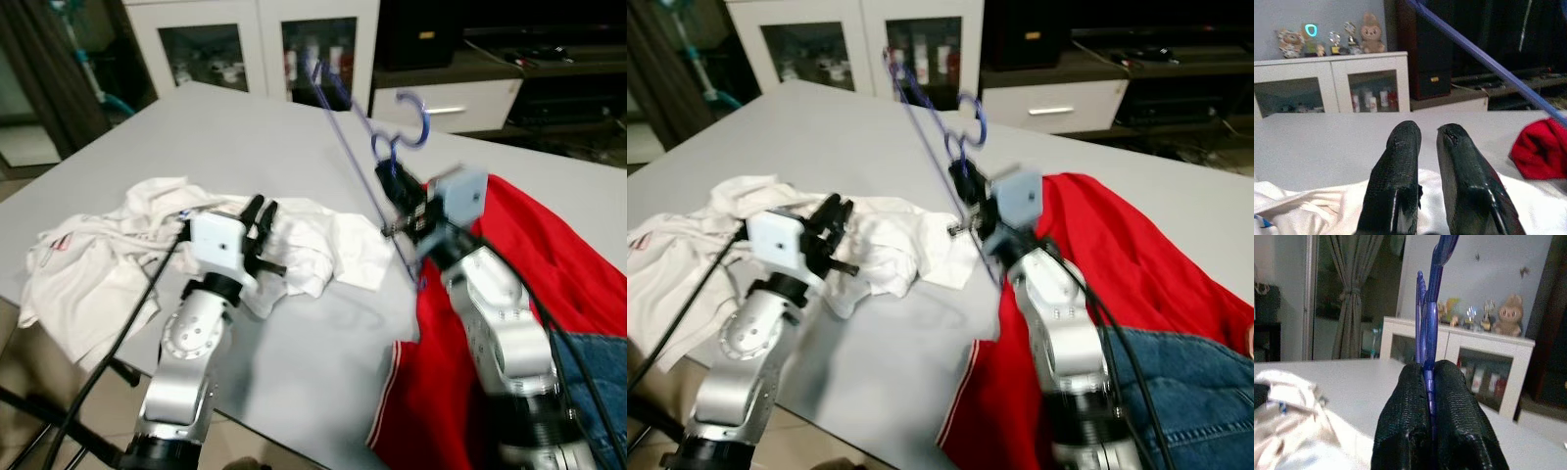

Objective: Hang hanger

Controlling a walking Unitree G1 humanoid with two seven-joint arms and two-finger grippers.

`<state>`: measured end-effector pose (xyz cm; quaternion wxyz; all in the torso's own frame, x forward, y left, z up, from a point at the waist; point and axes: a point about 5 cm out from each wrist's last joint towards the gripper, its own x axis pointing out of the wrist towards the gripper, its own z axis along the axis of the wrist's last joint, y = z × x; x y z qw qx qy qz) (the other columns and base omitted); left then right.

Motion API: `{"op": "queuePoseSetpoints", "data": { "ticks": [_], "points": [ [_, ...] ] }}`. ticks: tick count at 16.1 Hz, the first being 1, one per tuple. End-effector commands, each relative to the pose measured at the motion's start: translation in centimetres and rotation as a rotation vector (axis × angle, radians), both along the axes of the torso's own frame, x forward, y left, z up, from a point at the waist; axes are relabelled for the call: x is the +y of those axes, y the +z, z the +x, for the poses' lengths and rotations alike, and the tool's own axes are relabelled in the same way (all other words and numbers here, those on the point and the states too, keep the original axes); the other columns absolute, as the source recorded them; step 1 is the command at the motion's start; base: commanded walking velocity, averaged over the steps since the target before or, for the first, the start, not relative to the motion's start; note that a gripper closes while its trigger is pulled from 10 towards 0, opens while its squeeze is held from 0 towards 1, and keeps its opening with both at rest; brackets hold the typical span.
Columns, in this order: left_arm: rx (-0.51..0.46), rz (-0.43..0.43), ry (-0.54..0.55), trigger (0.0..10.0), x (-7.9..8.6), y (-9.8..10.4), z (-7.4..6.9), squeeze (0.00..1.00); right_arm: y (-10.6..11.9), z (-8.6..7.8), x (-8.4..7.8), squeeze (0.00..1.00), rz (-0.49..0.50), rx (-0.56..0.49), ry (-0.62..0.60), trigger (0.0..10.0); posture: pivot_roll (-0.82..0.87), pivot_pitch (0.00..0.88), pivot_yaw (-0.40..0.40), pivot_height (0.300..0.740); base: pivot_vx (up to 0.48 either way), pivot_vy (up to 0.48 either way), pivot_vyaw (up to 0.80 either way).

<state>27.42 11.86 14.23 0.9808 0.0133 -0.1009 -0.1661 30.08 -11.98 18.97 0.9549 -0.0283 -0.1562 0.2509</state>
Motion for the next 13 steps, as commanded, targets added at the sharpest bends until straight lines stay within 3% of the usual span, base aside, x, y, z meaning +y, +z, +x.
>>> {"op": "queuePoseSetpoints", "data": {
  "ticks": [1,6,10,13],
  "points": [
    [-0.022,0.020,-0.023,10.0,-0.4,0.5,0.3,0.00,0.3,0.0,-0.3,0.00,0.005,-0.016,-0.015,10.0,-0.05,0.000,0.034,0.740,0.000,0.000,0.00],
    [-0.020,0.014,-0.001,10.0,-0.1,0.4,0.1,0.00,-1.1,-0.4,-0.8,0.00,-0.029,0.018,-0.010,10.0,-0.03,0.000,0.035,0.740,0.000,-0.316,0.00],
    [-0.006,0.033,-0.001,10.0,0.4,0.0,0.0,0.00,-0.7,-0.5,-0.1,0.00,-0.010,0.013,0.004,10.0,-0.04,0.000,0.030,0.740,0.000,-0.448,0.00],
    [-0.011,0.027,0.001,10.0,0.3,0.1,0.2,0.00,-0.6,-0.4,-0.6,0.00,-0.017,0.012,-0.003,10.0,-0.05,0.000,0.028,0.740,0.000,-0.446,0.00]
  ]
}}
